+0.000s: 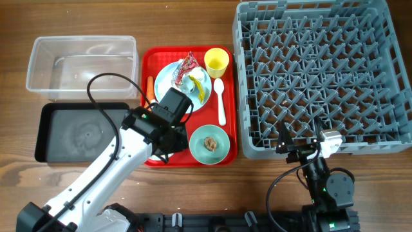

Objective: Sort waste into correct bins and load items into the dishwasher rack
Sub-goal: 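Lower the left gripper and grasp the rim of the light-blue rice bowl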

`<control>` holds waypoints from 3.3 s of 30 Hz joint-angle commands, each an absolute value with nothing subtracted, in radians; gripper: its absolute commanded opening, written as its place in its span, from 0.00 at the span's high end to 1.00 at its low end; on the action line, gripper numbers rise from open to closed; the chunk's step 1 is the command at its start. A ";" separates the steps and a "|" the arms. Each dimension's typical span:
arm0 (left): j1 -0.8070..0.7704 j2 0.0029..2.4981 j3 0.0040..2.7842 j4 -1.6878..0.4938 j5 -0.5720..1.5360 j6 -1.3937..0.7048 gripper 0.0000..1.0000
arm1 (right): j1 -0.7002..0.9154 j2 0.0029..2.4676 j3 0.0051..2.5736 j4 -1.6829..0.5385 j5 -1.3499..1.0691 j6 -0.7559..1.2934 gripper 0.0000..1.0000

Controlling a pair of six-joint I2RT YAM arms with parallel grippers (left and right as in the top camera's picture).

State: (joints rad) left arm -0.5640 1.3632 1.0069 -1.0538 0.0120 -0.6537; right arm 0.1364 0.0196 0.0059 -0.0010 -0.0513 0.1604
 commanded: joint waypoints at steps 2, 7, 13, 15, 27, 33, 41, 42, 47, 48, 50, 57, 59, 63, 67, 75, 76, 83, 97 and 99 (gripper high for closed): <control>-0.567 1.369 1.000 -1.024 -0.003 -0.666 0.70 | 0.137 0.018 0.005 0.002 -0.046 0.159 0.00; -0.567 1.369 1.000 -1.021 -0.034 -0.666 0.71 | 0.137 0.018 0.005 0.002 -0.045 0.158 0.00; -0.567 1.369 1.000 -0.986 -0.025 -0.604 0.83 | 0.137 0.018 0.005 0.002 -0.045 0.159 0.00; -0.567 1.369 1.000 -0.967 -0.028 -0.577 0.75 | 0.137 0.018 0.005 0.002 -0.046 0.159 0.00; -0.567 1.380 0.955 -0.877 -0.131 -0.701 0.74 | 0.137 0.018 0.005 0.002 -0.046 0.158 0.00; -0.567 1.420 0.907 -0.840 -0.167 -0.749 0.72 | 0.137 0.018 0.005 0.002 -0.046 0.159 0.00; -0.567 1.522 0.903 -0.784 -0.166 -0.749 0.70 | 0.137 0.018 0.005 0.002 -0.046 0.158 0.00; -0.567 1.530 0.903 -0.783 -0.165 -0.749 0.68 | 0.137 0.018 0.005 0.002 -0.046 0.159 0.00; -0.567 1.543 0.903 -0.780 -0.154 -0.749 0.63 | 0.137 0.018 0.005 0.002 -0.045 0.159 0.00; -0.567 1.543 0.903 -0.780 -0.154 -0.749 0.63 | 0.137 0.018 0.005 0.002 -0.046 0.159 0.00; -0.568 1.543 0.903 -0.781 -0.154 -0.749 0.59 | 0.137 0.018 0.005 0.002 -0.046 0.158 0.02; -0.568 1.543 0.902 -0.778 -0.110 -0.748 0.63 | 0.137 0.018 0.005 0.002 -0.046 0.158 0.00; -0.567 1.543 0.902 -0.779 -0.110 -0.748 0.62 | 0.137 0.018 0.005 0.002 -0.046 0.159 0.00; -0.567 1.543 0.902 -0.796 -0.110 -0.748 0.66 | 0.137 0.018 0.005 0.002 -0.046 0.158 0.00; -0.568 1.543 0.902 -0.797 -0.102 -0.748 0.55 | 0.137 0.018 0.005 0.002 -0.046 0.159 0.00; -0.568 1.543 0.902 -0.788 -0.102 -0.741 0.62 | 0.137 0.018 0.005 0.002 -0.046 0.158 0.00; -0.568 1.543 0.902 -0.784 -0.102 -0.741 0.64 | 0.137 0.018 0.005 0.002 -0.046 0.159 0.00; -0.568 1.543 0.902 -0.762 -0.102 -0.741 0.64 | 0.137 0.018 0.005 0.002 -0.045 0.159 0.00; -0.568 1.546 0.902 -0.746 -0.102 -0.741 0.68 | 0.137 0.018 0.005 0.002 -0.045 0.159 0.00; -0.568 1.551 0.902 -0.740 -0.102 -0.741 0.68 | 0.137 0.018 0.005 0.002 -0.046 0.159 0.00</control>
